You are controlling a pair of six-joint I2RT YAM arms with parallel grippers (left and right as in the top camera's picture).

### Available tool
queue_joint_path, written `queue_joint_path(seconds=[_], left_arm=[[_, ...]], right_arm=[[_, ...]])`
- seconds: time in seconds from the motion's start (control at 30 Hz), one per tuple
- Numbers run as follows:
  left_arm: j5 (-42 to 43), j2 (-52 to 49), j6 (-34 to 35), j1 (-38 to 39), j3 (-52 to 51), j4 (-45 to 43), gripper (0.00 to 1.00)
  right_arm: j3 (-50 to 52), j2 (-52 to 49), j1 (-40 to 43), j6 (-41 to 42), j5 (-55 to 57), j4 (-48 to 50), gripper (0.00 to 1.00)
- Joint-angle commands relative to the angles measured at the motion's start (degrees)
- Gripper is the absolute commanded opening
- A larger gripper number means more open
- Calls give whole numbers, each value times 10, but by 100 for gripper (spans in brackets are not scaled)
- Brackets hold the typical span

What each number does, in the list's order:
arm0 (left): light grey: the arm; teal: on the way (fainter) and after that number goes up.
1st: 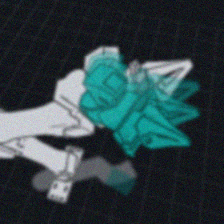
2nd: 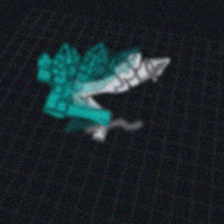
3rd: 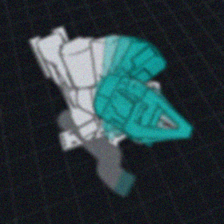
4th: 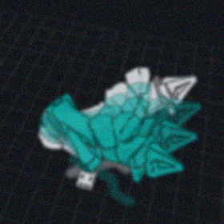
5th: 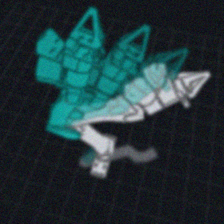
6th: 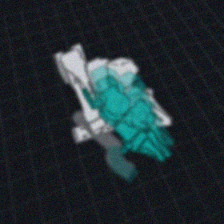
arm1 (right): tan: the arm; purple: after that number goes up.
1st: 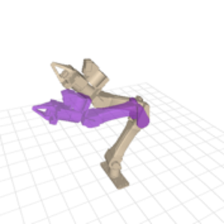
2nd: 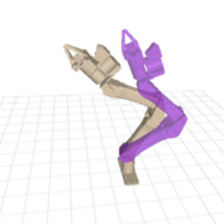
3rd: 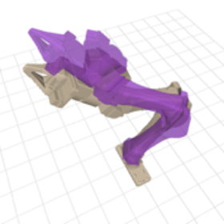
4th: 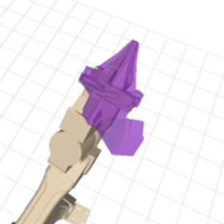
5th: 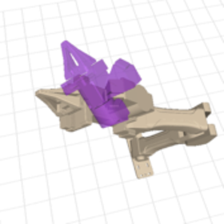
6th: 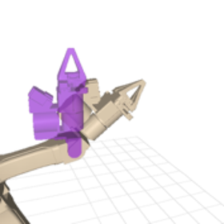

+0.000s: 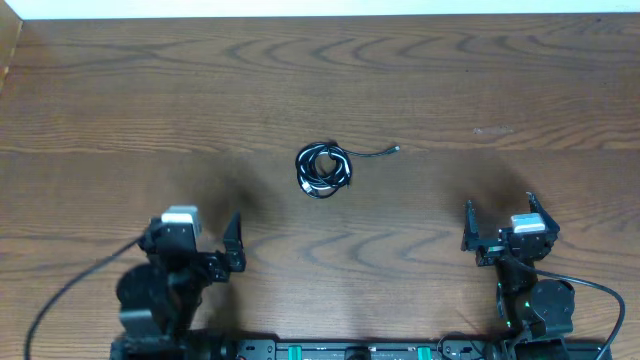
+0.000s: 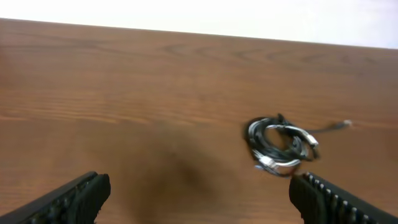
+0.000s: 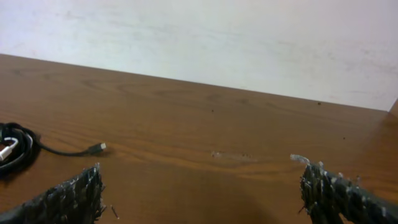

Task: Untangle cables
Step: 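Raise the left arm and move its gripper toward the cable bundle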

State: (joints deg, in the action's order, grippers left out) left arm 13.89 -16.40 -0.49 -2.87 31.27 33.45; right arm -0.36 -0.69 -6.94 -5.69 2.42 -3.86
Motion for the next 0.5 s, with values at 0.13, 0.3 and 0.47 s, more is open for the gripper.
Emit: queue_joint_path(seconds=[0.13, 0.3, 0.47], left_arm=[[132, -203, -8, 2, 202, 112, 98], [179, -337, -8, 2, 330, 230, 98], [262, -439, -7, 2, 380, 278, 98]], right_arm=[[1, 3, -2, -6, 0, -2, 99], [1, 3, -2, -6, 0, -2, 99], [1, 3, -2, -6, 0, -2, 99]])
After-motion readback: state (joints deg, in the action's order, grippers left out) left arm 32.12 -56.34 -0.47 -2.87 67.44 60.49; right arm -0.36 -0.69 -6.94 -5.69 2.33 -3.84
